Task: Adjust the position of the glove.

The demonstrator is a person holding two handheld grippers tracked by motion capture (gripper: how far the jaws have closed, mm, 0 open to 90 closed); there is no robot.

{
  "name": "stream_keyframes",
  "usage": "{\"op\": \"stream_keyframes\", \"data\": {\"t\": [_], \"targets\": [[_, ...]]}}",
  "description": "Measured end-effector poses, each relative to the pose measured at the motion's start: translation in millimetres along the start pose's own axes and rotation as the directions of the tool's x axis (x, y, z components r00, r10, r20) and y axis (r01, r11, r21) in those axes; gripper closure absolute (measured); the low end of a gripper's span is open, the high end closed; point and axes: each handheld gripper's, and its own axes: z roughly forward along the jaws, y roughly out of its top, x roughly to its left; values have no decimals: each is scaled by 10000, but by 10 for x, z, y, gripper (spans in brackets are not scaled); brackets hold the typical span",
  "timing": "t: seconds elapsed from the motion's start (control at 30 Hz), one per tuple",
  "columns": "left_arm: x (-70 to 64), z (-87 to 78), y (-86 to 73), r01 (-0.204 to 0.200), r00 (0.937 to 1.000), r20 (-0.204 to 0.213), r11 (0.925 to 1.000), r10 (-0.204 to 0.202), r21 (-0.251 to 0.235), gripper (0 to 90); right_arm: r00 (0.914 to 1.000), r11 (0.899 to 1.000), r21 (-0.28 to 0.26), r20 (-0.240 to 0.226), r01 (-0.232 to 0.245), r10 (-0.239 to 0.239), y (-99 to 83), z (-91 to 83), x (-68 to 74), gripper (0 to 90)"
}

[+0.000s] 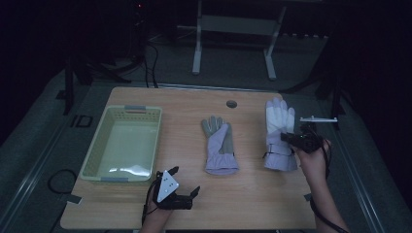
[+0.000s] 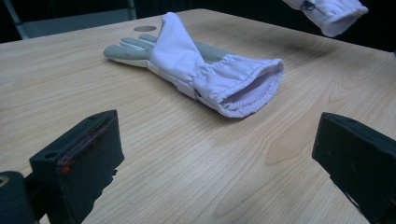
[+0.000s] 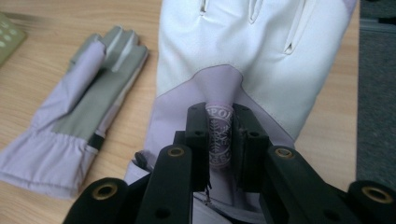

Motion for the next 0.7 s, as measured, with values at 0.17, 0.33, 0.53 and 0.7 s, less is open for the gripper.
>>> {"op": "stream_keyframes", "data": {"t": [0.17,0.33,0.53,0.7], "targets": [[0,-1,0,-8,10000,3,10000,8,-1,19,9997,9998,172,202,-114,110,-135,39,-12,786],[10,-2,-1,99,9999,25,9999,-98,-18,19,9976,9968,587,473,-534,506,-287,257,-125,782],[1,2,1,2,10000,13,10000,-2,8,19,9946,9944,889,917,-573,492,-325,471,-202,779],[1,1,0,8,10000,25,10000,-8,-2,19,9936,9924,1097,1040,-562,448,-383,632,-238,763]]}}
